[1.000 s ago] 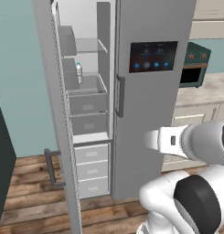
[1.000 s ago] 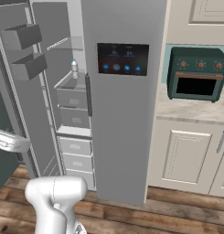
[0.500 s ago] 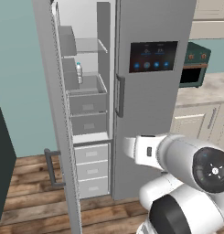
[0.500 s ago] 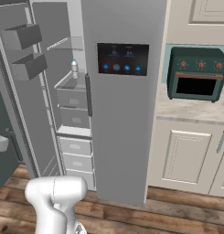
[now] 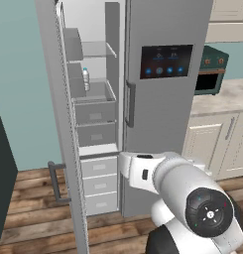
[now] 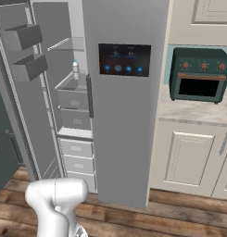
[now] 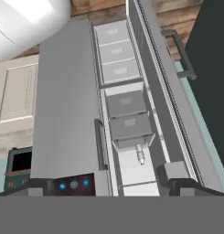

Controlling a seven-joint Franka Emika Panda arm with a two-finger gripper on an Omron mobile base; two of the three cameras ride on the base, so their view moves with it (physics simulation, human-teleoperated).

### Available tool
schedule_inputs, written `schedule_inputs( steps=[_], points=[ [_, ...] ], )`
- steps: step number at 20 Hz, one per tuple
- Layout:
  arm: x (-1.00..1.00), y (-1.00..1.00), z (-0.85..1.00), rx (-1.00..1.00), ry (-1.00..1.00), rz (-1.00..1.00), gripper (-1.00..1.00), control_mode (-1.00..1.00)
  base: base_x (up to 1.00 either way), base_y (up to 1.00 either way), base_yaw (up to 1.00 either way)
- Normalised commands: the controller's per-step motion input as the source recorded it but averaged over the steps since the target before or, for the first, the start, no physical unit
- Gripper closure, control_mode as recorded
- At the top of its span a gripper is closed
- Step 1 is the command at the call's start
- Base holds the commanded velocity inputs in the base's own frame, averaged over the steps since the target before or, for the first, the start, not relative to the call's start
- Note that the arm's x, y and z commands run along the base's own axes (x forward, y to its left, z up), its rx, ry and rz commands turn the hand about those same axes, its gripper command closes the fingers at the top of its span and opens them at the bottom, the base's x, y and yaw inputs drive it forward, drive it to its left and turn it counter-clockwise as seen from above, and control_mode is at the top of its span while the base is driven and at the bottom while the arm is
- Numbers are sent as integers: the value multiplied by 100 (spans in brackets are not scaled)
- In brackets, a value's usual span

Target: Pick up the frozen steak from the freezer, place it on any shelf in the fridge, and close the fridge and freezer doors when done.

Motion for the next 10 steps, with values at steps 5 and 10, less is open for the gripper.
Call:
schedule_inputs(
  steps=[5, 10],
  points=[
    [0, 15, 0, 0, -11, 0, -100, -100, 0, 0, 0],
    [-7, 27, 0, 0, -10, 0, -100, -100, 0, 0, 0]
  ],
)
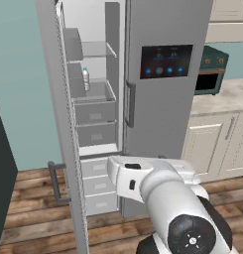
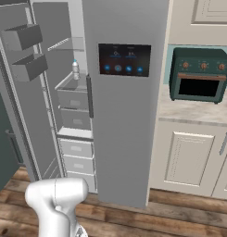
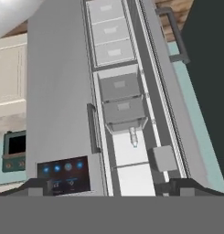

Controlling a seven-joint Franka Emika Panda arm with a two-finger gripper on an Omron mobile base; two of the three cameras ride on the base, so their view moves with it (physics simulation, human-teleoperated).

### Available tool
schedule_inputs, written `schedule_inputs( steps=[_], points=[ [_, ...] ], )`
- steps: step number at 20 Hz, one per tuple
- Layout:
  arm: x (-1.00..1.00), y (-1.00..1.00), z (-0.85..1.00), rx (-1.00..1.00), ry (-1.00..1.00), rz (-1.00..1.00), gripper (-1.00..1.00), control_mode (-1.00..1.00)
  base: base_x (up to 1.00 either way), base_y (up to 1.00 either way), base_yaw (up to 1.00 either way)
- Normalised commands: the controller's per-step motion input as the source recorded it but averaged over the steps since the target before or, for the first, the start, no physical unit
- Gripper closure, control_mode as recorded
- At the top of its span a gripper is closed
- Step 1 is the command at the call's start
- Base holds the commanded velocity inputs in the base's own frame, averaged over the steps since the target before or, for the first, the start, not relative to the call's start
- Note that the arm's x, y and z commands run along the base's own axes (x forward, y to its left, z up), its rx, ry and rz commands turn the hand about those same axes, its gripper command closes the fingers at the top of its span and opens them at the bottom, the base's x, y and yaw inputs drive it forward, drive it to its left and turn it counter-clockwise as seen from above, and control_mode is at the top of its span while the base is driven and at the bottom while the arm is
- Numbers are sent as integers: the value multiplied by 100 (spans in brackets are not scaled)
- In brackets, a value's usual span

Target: Pick up the frozen steak from the freezer, place it on any shelf in the fridge, and close the fridge and freezer doors when done.

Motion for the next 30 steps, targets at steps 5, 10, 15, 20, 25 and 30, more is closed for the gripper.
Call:
schedule_inputs(
  steps=[5, 10, 15, 20, 25, 30],
  points=[
    [-32, 8, 1, 0, -2, 0, -100, -100, 0, 0, 0],
    [-33, -15, 17, 0, 0, 0, -100, -100, 0, 0, 0],
    [-14, 6, 0, 0, -1, 4, -100, -100, 0, 0, 0],
    [-14, 44, 0, 0, -10, 1, -100, -100, 0, 0, 0],
    [0, 58, 0, 0, -8, -2, -100, -100, 0, 0, 0],
    [0, 60, 0, 0, -3, -12, -100, -100, 0, 0, 0]
  ],
)
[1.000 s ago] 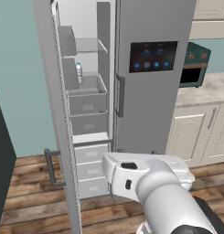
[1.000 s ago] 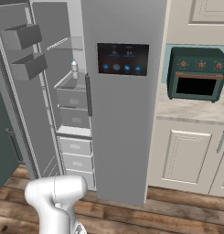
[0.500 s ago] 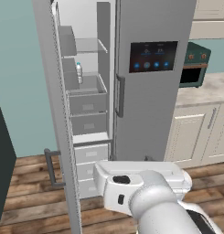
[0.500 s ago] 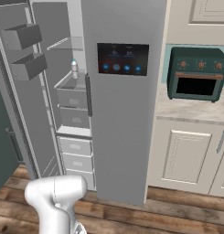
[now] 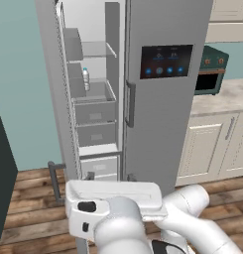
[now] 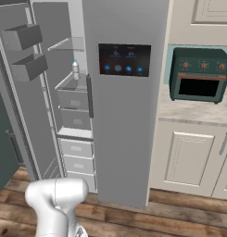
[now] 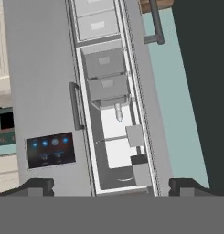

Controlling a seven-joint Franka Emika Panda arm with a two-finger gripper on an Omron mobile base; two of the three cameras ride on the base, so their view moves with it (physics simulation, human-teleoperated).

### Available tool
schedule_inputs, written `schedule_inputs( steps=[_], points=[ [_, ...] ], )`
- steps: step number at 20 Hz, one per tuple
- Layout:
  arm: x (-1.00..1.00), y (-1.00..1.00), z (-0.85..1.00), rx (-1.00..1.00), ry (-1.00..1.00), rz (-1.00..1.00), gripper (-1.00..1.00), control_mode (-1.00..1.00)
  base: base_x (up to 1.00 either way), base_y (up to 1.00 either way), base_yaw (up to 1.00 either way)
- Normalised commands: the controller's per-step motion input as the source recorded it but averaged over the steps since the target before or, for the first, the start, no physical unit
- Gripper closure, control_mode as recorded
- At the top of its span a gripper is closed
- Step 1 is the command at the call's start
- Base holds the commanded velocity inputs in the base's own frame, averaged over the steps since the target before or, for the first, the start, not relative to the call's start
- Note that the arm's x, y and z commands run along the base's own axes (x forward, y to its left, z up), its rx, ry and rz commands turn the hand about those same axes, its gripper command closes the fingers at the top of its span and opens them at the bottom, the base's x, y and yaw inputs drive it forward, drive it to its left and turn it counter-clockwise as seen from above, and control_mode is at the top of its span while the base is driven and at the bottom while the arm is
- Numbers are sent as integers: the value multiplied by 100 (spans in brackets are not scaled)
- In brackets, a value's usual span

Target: Pick up the frozen steak from the freezer, place it on any shelf in the fridge, and close the fridge and freezer doors when done.

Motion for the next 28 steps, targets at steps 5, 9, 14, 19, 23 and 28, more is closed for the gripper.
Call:
schedule_inputs(
  steps=[5, 9, 14, 19, 23, 28],
  points=[
    [-7, 68, 0, 0, -3, -13, -100, -100, 0, 0, 0],
    [0, 76, 0, 0, -3, -13, -100, -100, 0, 0, 0],
    [18, 80, 0, -1, -3, -18, -100, -100, 0, 0, 0],
    [51, 76, 0, -5, 0, -31, -100, -100, 0, 0, 0],
    [46, 61, 0, -6, 0, -32, -100, -100, 0, 0, 0],
    [21, 31, 0, -6, 0, -25, -100, -100, 0, 0, 0]
  ],
)
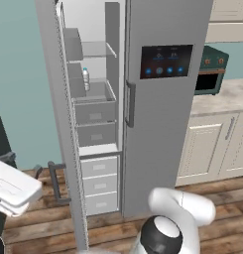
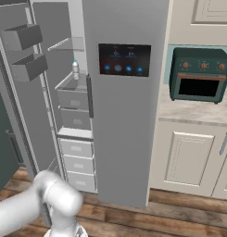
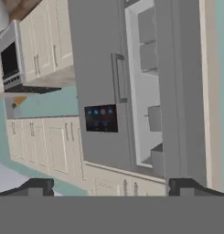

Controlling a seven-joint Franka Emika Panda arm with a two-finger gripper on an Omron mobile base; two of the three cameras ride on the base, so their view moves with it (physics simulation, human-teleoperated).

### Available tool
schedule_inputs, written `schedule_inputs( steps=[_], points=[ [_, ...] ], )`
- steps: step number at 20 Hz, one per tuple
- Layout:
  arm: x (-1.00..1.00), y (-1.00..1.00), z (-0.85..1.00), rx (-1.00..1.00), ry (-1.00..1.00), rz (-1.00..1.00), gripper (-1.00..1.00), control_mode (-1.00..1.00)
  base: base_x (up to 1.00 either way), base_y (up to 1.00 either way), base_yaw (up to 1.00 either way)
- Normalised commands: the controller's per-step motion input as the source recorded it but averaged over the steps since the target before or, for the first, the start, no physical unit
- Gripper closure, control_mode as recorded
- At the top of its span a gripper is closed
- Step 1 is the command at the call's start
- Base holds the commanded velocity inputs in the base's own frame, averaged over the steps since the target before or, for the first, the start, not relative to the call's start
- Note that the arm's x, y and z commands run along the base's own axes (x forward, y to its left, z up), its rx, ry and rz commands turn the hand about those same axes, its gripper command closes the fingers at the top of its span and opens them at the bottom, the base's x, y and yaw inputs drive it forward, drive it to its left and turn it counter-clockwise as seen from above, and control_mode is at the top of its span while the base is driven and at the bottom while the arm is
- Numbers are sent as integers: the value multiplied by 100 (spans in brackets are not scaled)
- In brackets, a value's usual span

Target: Pick up the frozen steak from the freezer, place it on any shelf in the fridge, and close the fridge and freezer doors when done.

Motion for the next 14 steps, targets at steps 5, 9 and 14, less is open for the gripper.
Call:
schedule_inputs(
  steps=[5, 9, 14],
  points=[
    [32, 0, 0, 0, 0, -5, -100, -100, 0, 0, 0],
    [34, 0, 0, 0, 0, 0, -100, -100, 0, 0, 0],
    [36, 0, -3, 0, 0, 0, -100, -100, 0, 0, 0]
  ],
)
